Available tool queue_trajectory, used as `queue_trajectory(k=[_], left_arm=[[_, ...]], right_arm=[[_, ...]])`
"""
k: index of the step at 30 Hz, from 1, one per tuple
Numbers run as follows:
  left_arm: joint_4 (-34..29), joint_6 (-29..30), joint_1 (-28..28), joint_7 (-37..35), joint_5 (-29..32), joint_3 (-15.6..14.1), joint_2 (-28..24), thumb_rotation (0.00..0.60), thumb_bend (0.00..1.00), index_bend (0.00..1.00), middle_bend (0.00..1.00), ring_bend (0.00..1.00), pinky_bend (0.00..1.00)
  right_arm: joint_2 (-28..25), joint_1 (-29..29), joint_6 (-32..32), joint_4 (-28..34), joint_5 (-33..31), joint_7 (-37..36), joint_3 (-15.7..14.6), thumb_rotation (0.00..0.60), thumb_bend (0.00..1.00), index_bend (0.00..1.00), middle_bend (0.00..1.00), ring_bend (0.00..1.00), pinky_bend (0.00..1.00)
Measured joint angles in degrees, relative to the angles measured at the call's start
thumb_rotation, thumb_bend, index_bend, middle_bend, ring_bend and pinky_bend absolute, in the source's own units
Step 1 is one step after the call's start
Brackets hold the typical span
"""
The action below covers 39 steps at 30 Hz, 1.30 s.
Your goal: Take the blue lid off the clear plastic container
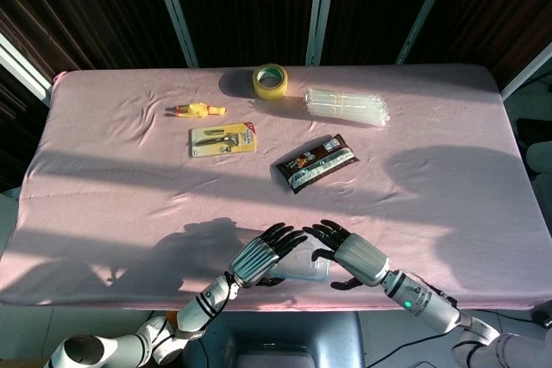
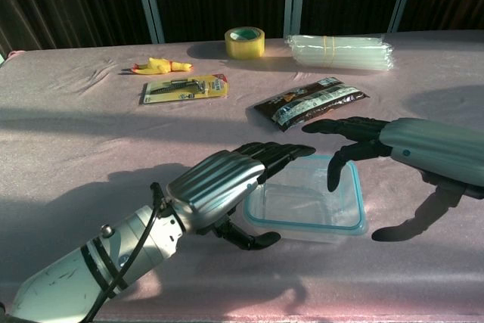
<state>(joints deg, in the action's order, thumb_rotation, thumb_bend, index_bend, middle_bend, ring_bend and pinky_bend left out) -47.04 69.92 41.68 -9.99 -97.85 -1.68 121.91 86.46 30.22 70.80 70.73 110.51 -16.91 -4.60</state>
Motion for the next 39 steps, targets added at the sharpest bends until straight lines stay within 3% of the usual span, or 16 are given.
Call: queue_trajectory(k=[7,39], left_arm=[[0.30,-0.72,-0.07,-0.25,0.51,-0.04,0.06,0.600,0.32,0.00,0.53,0.46,0.47],[-0.58,-1.26,-0.54,0.26,0.60,-0.84,-0.61,0.600,0.32,0.00,0.55,0.47,0.48]], right_arm=[[2.51,1.23,0.91,-2.36,-0.25,-0.81,-0.78,0.600,0.32,0.59,0.12,0.00,0.00],[4.50,3.20,0.95,-1.74,-4.85,1.37,-1.16,0.600,0.32,0.62,0.12,0.00,0.00]])
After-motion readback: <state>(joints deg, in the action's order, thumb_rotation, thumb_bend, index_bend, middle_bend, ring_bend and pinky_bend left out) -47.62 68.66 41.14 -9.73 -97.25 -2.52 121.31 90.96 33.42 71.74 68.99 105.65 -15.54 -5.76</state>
